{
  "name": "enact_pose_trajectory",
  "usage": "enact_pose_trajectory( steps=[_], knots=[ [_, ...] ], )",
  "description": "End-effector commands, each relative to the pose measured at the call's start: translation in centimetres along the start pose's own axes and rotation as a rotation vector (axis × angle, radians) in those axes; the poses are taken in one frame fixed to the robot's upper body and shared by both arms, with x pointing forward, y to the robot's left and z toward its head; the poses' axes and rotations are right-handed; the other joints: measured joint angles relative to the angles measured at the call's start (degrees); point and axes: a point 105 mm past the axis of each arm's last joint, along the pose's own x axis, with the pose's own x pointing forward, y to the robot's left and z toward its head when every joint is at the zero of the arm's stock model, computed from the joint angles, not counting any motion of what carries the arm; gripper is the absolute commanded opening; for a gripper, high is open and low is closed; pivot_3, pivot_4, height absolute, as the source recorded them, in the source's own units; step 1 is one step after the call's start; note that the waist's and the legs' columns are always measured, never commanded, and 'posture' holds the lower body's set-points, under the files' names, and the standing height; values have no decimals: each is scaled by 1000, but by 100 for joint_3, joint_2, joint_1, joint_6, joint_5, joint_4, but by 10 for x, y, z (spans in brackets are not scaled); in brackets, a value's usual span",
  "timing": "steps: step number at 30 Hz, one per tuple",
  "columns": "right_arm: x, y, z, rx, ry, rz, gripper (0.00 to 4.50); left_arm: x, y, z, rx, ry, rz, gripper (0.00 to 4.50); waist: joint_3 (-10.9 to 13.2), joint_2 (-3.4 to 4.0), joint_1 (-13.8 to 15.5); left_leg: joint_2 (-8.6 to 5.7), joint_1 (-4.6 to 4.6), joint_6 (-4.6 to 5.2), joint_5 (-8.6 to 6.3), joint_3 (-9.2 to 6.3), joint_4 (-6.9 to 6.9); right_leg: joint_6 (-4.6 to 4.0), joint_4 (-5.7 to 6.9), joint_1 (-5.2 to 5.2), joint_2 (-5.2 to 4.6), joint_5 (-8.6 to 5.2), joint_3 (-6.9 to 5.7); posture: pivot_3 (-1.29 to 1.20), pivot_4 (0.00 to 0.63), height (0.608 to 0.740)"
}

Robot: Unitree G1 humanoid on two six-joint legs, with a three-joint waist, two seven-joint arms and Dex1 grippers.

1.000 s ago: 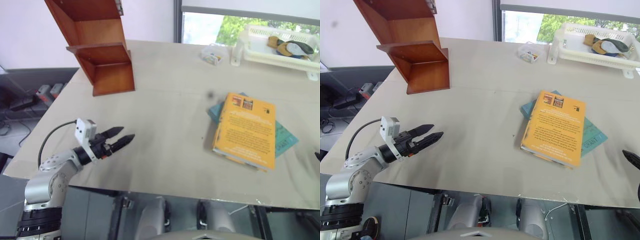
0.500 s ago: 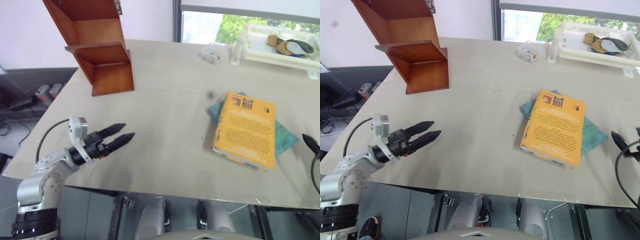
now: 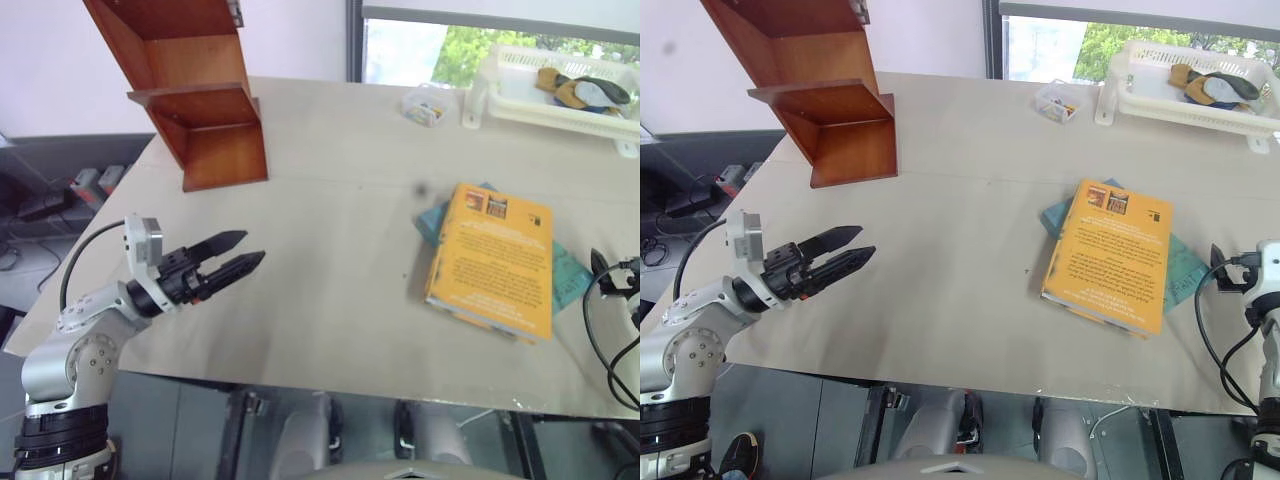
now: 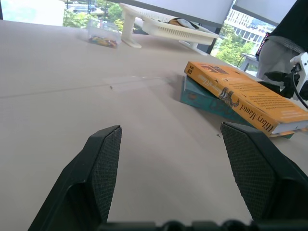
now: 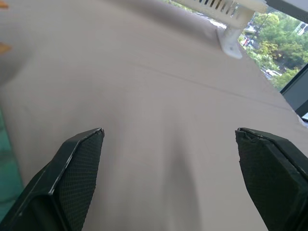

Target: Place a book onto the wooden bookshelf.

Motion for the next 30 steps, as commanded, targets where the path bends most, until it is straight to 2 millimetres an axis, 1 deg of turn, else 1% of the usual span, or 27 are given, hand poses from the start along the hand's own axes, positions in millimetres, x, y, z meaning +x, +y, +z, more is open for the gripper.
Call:
enact_pose_trajectory(
  steps=[1,9,11,16,19,21,25,28,30],
  knots=[
    [-7,-21,7,-60,-23,-62,4500,2,-6,12,63,-7,-28,3626,0,0,3,0,0,1,0,1,0,0,0,0,0,0,1,0,150,712],
    [-21,-15,-9,32,-17,-52,4500,1,-11,16,72,-20,-72,3626,0,-1,-33,2,5,0,0,4,0,0,3,1,0,0,5,0,150,712],
    [-21,1,-5,101,-64,27,4500,1,-12,16,75,-11,-81,3626,0,-1,-62,2,5,0,0,4,0,1,4,1,0,0,5,0,150,712],
    [-17,21,0,165,-118,120,4500,2,-12,16,74,-10,-87,3626,1,-3,-137,6,12,0,-1,5,0,1,7,4,-2,0,9,0,150,712],
    [-14,40,1,206,-133,192,4500,3,-11,17,79,-9,-86,3626,1,-3,-137,6,14,0,0,8,0,1,9,4,-1,0,12,0,150,712],
    [-13,49,1,219,-139,221,4500,3,-10,18,81,-10,-84,3626,2,-4,-130,7,15,0,0,7,0,1,10,4,0,0,10,0,150,712],
    [-12,76,3,252,-153,316,4500,1,-11,17,85,-4,-82,3626,2,-4,-126,7,15,-1,0,8,0,0,11,4,-2,0,11,0,150,712],
    [-11,86,4,255,-158,350,4500,0,-11,17,86,-2,-77,3626,2,-5,-129,7,15,-2,0,10,0,0,11,4,-3,0,12,0,150,712],
    [-7,96,6,263,-165,376,4500,-1,-12,16,87,1,-75,3626,2,-4,-134,7,15,-3,0,10,0,0,11,4,-5,0,12,0,150,712]
  ],
)
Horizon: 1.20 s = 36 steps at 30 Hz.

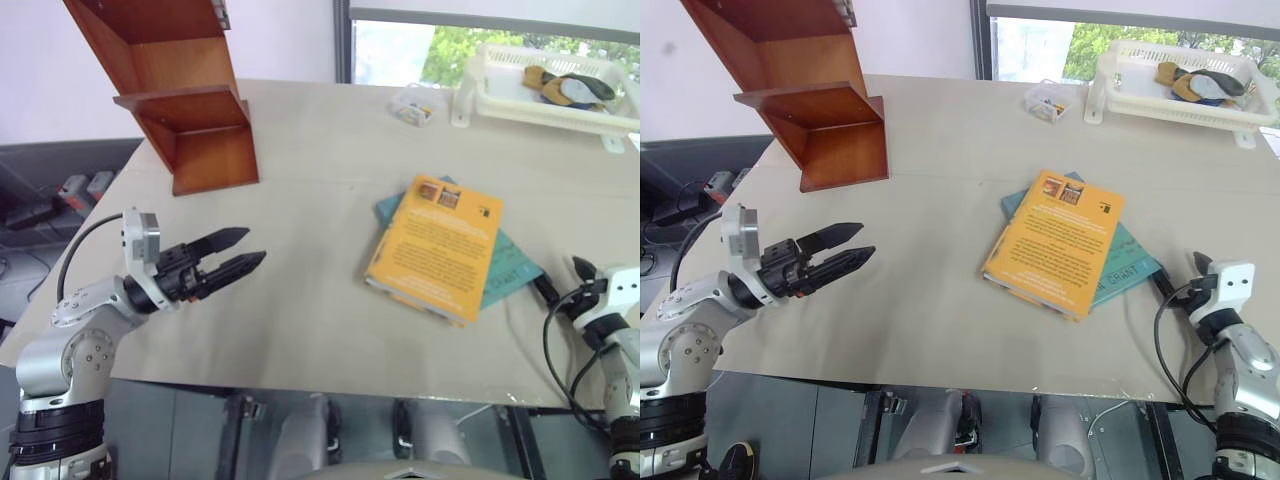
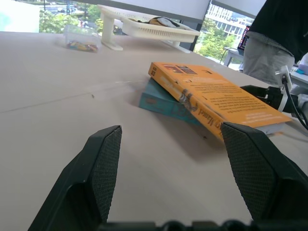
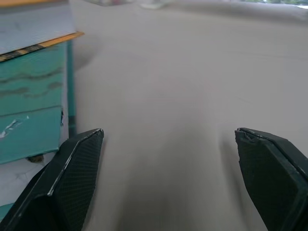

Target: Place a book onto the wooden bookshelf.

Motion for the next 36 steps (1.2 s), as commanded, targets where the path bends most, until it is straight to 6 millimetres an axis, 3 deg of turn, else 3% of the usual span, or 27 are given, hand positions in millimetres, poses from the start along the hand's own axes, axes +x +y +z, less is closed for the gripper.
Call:
enact_pose_trajectory(
  steps=[1,18,25,30,36],
  knots=[
    [13,16,12,-9,-55,59,4500,-1,-6,10,56,-5,-20,3626,1,-1,-12,1,1,0,0,1,0,0,0,0,-3,0,1,0,150,712],
    [79,72,16,27,-100,187,4500,-3,-12,5,52,-7,-11,3626,2,-7,-42,5,7,-10,5,5,0,-3,6,0,1,2,3,0,150,712],
    [97,85,21,29,-120,231,4500,-4,-14,4,48,-16,-6,3626,1,-8,-105,4,7,-10,7,7,0,-16,7,0,17,11,4,0,150,712],
    [97,85,29,3,-141,263,4500,1,-10,6,-30,-53,19,3626,2,-8,-131,4,7,-9,8,6,-1,-21,8,0,19,14,3,0,150,712],
    [78,74,45,-72,-142,324,4500,28,27,6,-248,-40,75,3626,5,-6,-26,0,10,-6,17,0,2,2,11,9,21,5,-2,0,150,712]
  ],
)
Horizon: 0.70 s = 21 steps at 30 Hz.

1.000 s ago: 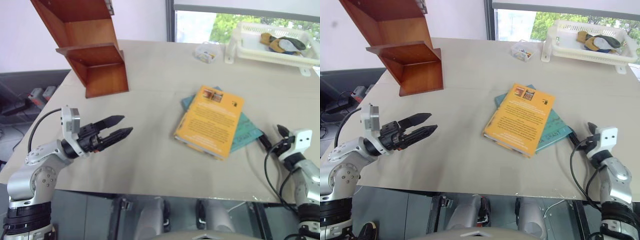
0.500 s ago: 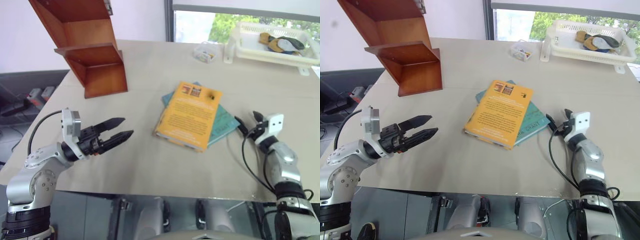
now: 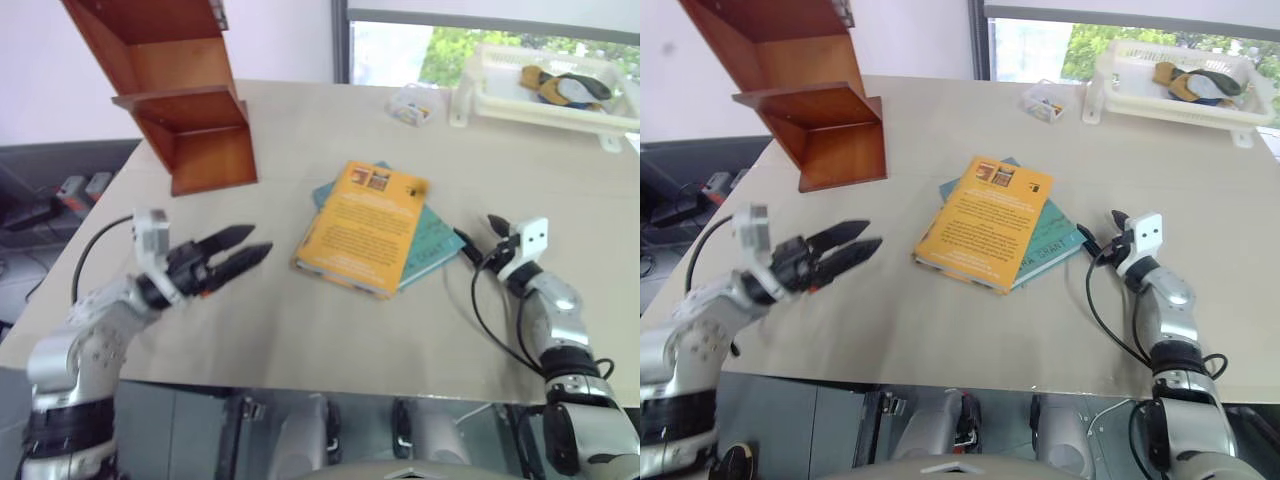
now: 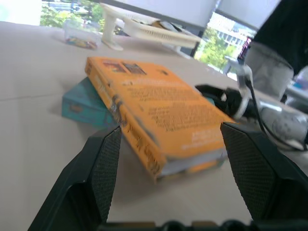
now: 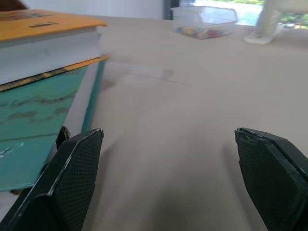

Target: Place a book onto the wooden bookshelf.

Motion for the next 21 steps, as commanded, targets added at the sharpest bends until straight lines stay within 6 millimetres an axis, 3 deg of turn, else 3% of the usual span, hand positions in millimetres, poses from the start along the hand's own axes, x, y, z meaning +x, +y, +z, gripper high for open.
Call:
enact_pose_trajectory(
  steps=[1,7,12,16,18,21],
  knots=[
    [-11,-9,28,-73,-51,7,4500,12,18,0,-123,38,22,3626,0,0,9,0,1,1,0,2,0,6,0,0,0,4,3,0,150,712],
    [-50,-5,49,-110,-25,74,4500,41,54,3,-401,97,2,3626,4,-7,76,-2,-3,15,9,-15,-1,18,-4,6,14,7,-10,0,150,712],
    [-76,6,76,-11,-15,181,4500,73,65,3,-584,118,-18,3626,15,-26,33,-3,-3,18,10,-9,1,22,-7,5,14,9,-7,0,150,712],
    [-90,17,88,41,26,251,4500,93,53,1,-609,140,-123,3626,23,-38,42,-2,-4,19,8,-14,0,21,-8,5,12,8,-9,0,150,712],
    [-106,26,96,29,87,323,4500,103,38,-5,-638,196,-224,3626,24,-41,59,-2,-16,21,6,-16,1,20,-7,-5,10,8,-11,0,150,712],
    [-116,33,102,34,136,369,4500,106,26,-12,-659,268,-299,3626,25,-46,68,-3,-46,32,0,-21,4,18,-9,-30,10,9,-14,0,150,712]
  ],
)
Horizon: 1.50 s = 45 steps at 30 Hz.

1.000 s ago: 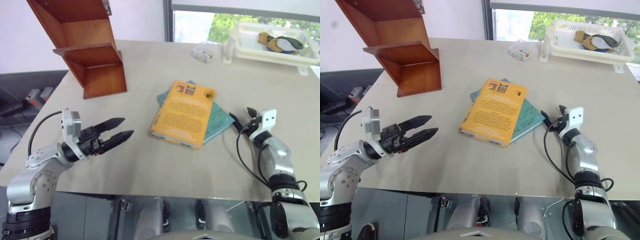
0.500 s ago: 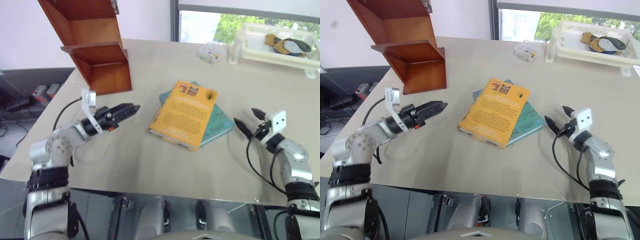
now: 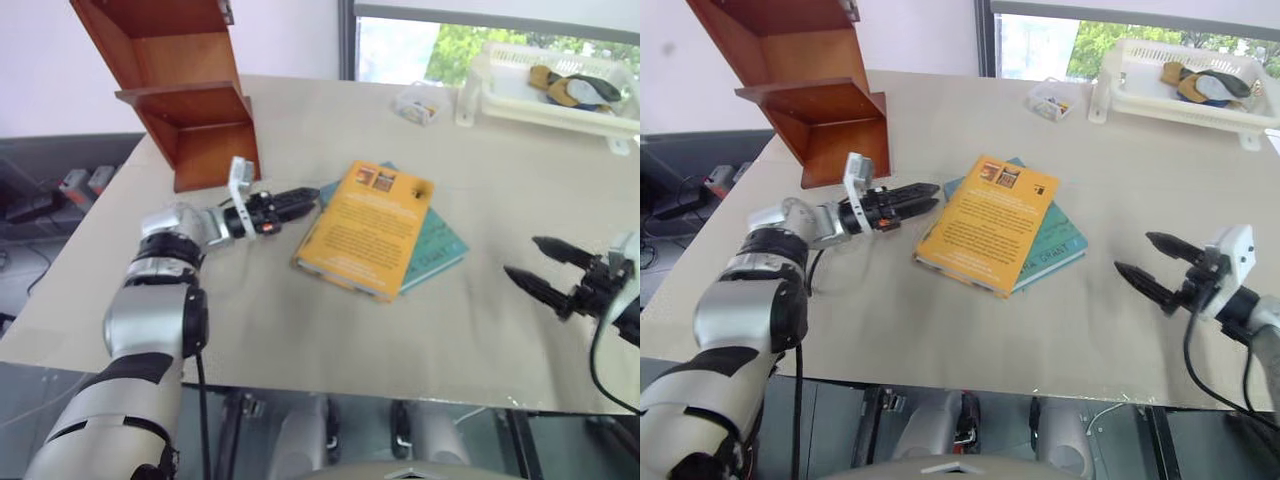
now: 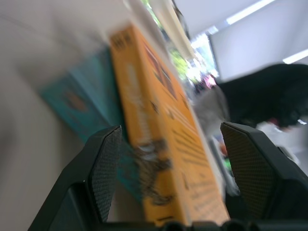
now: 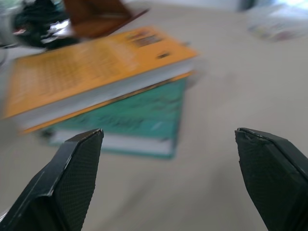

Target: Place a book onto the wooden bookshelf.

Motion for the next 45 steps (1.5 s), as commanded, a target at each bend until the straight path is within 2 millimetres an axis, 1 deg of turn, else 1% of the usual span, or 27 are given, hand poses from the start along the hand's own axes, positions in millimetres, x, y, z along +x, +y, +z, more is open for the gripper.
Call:
enact_pose_trajectory(
  steps=[1,4,7,9,13,16,23,28,31,35,37,38,42,45],
  knots=[
    [-8,11,21,-34,-1,55,4500,5,-12,-4,2,87,-73,3626,0,-4,-19,0,-16,0,0,0,5,-4,1,-15,1,4,0,0,150,712],
    [-8,18,26,-44,10,73,4500,10,-13,-14,-49,158,-82,3626,1,-7,-10,0,-34,1,0,-10,15,-15,2,-24,3,12,-8,0,150,712],
    [-5,24,28,-40,9,93,4500,13,-15,-21,-97,199,-105,3626,1,-8,16,0,-42,17,-9,-22,21,-1,2,-23,2,2,-18,0,150,712],
    [-4,28,28,-43,12,105,4500,17,-12,-30,-126,236,-93,3626,2,-9,31,0,-44,19,-10,-26,24,-1,2,-23,2,2,-19,0,150,712],
    [-4,29,27,-58,32,108,4500,24,-9,-40,-136,269,-96,3626,3,-11,96,0,-49,28,-15,-29,34,-1,2,-22,1,2,-20,0,150,712],
    [-6,30,27,-68,44,109,4500,26,-1,-52,-128,320,-67,3626,3,-11,115,0,-50,32,-18,-30,42,-3,3,-20,1,4,-20,0,150,712],
    [-6,33,24,-71,43,107,4500,35,-4,-57,-141,305,-122,3626,3,-12,117,1,-54,36,-20,-33,59,-3,6,-17,0,4,-23,0,150,712],
    [-4,35,27,-74,24,107,4500,34,2,-69,-160,339,-111,3626,3,-11,116,2,-53,37,-21,-35,65,-6,11,-15,0,4,-23,0,150,712],
    [-4,36,28,-81,18,111,4500,33,4,-71,-166,340,-109,2823,2,-12,116,2,-53,37,-21,-37,69,-8,13,-13,0,3,-24,0,150,712],
    [-3,36,34,-100,-16,121,4500,33,2,-70,-175,326,-120,878,0,-12,117,2,-52,39,-22,-40,77,-15,13,-8,0,-3,-26,0,150,712],
    [-2,37,38,-95,-46,138,4500,33,2,-69,-180,320,-122,343,-2,-13,118,2,-52,40,-22,-42,79,-14,13,-5,-1,-3,-28,0,150,712],
    [-2,37,39,-91,-57,145,4500,33,2,-69,-182,317,-123,197,-2,-14,119,2,-51,40,-23,-44,80,-14,13,-3,-1,-4,-30,0,150,712],
    [-4,39,40,-71,-69,171,4500,29,-1,-60,-169,277,-140,190,-6,-12,117,2,-49,40,-23,-46,81,-16,15,-1,-1,-2,-32,0,150,712],
    [-7,37,38,-64,-65,176,4500,26,-7,-49,-132,232,-173,190,-6,-12,110,2,-50,40,-23,-46,81,-24,17,-3,0,4,-32,0,150,712]
  ],
)
